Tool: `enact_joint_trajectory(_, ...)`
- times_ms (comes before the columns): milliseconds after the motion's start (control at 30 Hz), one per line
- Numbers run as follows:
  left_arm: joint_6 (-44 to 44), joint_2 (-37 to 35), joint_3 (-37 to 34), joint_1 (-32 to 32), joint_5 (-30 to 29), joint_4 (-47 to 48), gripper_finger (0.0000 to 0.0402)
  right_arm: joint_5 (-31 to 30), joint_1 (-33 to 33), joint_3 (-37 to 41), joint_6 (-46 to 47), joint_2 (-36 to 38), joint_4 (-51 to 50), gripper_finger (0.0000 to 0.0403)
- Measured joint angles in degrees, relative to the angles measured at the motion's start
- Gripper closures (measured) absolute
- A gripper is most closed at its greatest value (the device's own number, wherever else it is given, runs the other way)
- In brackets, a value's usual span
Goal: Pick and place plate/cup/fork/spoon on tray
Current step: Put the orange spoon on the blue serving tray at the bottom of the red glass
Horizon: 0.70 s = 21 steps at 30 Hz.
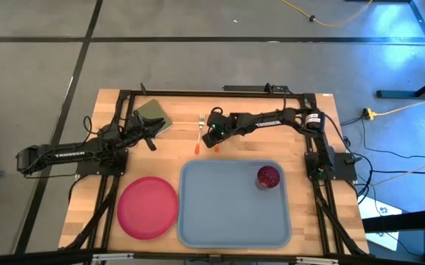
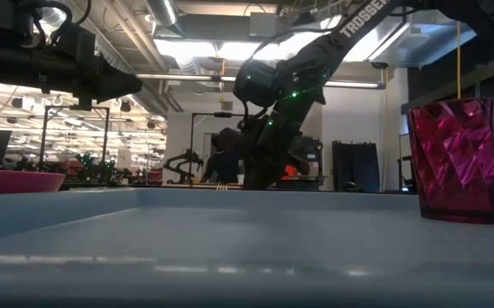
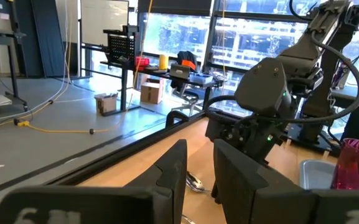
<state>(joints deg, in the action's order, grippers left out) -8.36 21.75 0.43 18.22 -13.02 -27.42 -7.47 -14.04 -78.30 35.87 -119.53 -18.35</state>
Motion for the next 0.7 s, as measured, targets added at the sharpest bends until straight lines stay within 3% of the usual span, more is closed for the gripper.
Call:
enact_joint_trajectory(333, 0.0, 0.0, 0.0, 0.0, 0.0, 0.0, 0.0328, -0.9, 0.0, -0.8, 0.0, 0.5, -6.8, 0.0324)
enact_joint_trajectory(700, 0.0, 0.0, 0.0, 0.0, 0.0, 0.0, 0.0328, -6.3, 0.8, -0.6, 0.2, 3.5, -8.0, 0.0324)
